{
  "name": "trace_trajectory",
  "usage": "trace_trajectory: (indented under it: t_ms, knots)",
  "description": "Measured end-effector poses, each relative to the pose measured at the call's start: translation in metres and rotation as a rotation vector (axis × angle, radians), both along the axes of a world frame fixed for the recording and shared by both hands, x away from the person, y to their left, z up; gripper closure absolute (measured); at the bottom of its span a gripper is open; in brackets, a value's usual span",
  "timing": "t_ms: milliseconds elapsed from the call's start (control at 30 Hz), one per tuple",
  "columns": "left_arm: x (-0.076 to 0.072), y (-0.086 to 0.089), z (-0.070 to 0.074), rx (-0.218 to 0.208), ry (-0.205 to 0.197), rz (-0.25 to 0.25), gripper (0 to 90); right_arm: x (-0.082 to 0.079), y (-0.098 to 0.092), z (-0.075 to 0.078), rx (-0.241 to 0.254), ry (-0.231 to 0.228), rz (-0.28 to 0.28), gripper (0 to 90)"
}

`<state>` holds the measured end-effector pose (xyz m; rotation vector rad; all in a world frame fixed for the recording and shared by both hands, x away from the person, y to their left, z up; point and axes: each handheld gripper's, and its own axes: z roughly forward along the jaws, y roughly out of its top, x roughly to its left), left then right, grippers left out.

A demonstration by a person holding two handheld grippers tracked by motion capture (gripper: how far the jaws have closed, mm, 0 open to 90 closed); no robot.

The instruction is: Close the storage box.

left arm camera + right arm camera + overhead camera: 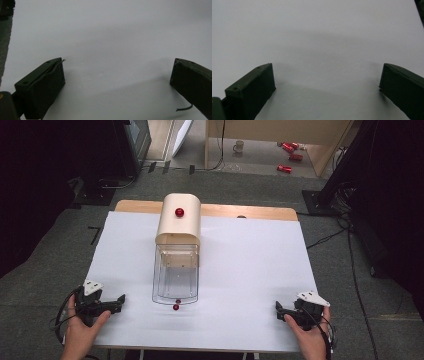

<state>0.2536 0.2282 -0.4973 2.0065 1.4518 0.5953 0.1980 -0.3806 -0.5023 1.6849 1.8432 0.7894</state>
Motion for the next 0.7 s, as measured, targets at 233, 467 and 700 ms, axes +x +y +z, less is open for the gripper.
trace_trajectory:
  t_ms: [233, 467, 700]
  knots:
    - [0.000, 0.000, 0.000, 0.001, -0.001, 0.000, 0.0, -0.007, 0.009, 0.014, 0.040, -0.024, -0.001, 0.0]
    - [0.000, 0.000, 0.000, 0.001, 0.000, 0.000, 0.0, -0.010, 0.019, 0.031, 0.057, -0.060, 0.026, 0.0]
    - [0.000, 0.000, 0.000, 0.002, -0.001, -0.001, 0.0, -0.009, 0.036, 0.045, 0.059, -0.083, 0.057, 0.0]
